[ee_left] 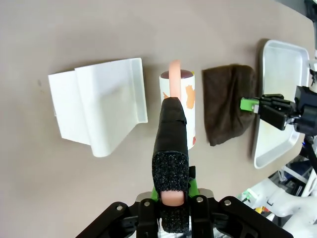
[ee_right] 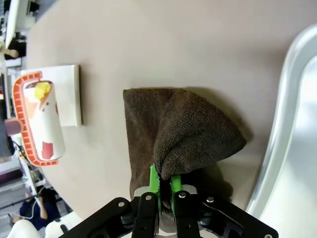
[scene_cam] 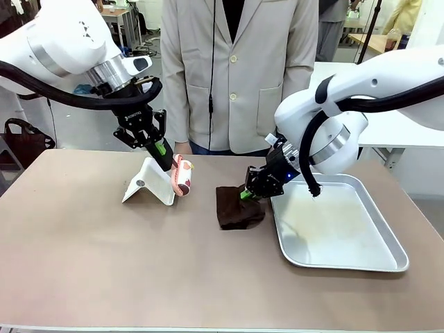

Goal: Clean the surface of the table.
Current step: Return the Lint Roller and towel to their original positions.

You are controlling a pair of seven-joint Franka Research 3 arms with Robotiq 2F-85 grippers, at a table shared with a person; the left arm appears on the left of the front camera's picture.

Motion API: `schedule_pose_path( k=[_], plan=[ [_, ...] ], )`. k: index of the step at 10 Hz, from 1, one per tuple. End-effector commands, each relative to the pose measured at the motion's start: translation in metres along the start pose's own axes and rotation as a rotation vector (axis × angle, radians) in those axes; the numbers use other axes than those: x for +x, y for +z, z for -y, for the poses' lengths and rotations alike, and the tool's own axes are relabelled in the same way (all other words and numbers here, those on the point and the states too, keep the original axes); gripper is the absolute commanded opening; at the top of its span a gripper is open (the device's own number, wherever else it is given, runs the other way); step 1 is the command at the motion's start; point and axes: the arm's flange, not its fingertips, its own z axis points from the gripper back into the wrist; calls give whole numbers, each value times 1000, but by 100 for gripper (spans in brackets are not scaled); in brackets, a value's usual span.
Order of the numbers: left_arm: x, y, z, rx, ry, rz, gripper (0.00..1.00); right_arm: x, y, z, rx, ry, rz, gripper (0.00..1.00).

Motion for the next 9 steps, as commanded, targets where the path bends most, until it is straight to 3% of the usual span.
schedule_pose_path(
  k=[1,9],
  plan=[
    [11,-1,-3,37,54,5,21,9,-3,-10,-16,-24,-22,10],
    [30,-23,-46,31,77,-18,21,12,-6,-8,-12,-45,-38,10]
  ],
)
